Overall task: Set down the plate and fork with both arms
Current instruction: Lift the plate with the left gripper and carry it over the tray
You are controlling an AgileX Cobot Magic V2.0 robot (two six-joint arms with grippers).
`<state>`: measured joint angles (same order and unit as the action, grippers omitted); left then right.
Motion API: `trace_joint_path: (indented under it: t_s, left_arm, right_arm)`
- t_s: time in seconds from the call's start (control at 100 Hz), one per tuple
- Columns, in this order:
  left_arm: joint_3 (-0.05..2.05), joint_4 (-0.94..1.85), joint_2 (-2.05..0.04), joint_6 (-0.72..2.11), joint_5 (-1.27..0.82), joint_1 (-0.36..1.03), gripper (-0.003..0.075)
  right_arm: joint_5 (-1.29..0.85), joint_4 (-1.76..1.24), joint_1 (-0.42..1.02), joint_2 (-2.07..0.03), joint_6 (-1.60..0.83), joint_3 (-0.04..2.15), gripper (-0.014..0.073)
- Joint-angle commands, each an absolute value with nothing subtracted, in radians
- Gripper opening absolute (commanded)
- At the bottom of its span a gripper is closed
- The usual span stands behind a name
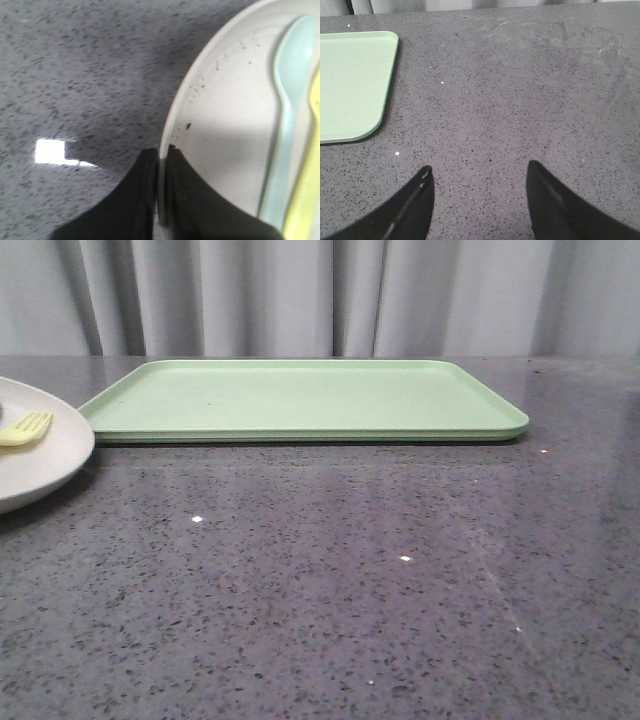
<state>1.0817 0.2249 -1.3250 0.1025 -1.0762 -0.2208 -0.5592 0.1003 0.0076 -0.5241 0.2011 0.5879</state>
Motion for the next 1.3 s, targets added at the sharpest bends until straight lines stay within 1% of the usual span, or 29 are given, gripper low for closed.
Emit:
trace_joint_path:
  t_s: [0.0, 0.11, 0.33, 0.48, 0.65, 0.92, 1.12, 1.29]
  left_arm:
    - [1.146, 0.339, -1.293, 0.126, -1.062, -0.221, -0.0020]
    - [1.205, 0.389, -1.293, 0.133, -1.071, -0.202, -0.0020]
    - [1.322, 0.418, -1.320, 0.094, -1.038, -0.106, -0.0021]
    - [1.408, 0.418, -1.413, 0.055, -1.035, -0.031, -0.0021]
    - [1.481, 0.418, -1.518, -0.021, -0.941, 0.068, -0.0021]
    - [1.625, 0.435, -1.686, -0.136, -0.862, 0.202, -0.0021]
    - [1.728, 0.437, -1.794, -0.195, -0.857, 0.257, -0.0021]
    - [1.744, 0.439, -1.847, -0.241, -0.814, 0.281, -0.0021]
  right_arm:
    - [-0.495, 0.107, 0.008, -0.534, 0.198, 0.626, 0.0424]
    - [-0.495, 0.107, 0.008, -0.534, 0.198, 0.626, 0.0424]
    - [-0.495, 0.107, 0.008, -0.534, 0.198, 0.626, 0.0424]
    - [-0.495, 0.107, 0.008, -0.534, 0.198, 0.626, 0.0424]
    - [-0.495, 0.107, 0.008, -0.534, 0.198, 0.626, 0.0424]
    - [-0.495, 0.106, 0.008, -0.534, 0.198, 0.626, 0.0424]
    - [-0.494, 0.106, 0.008, -0.534, 0.198, 0.626, 0.0424]
    - [-0.493, 0.106, 0.008, -0.534, 0.198, 0.626, 0.0424]
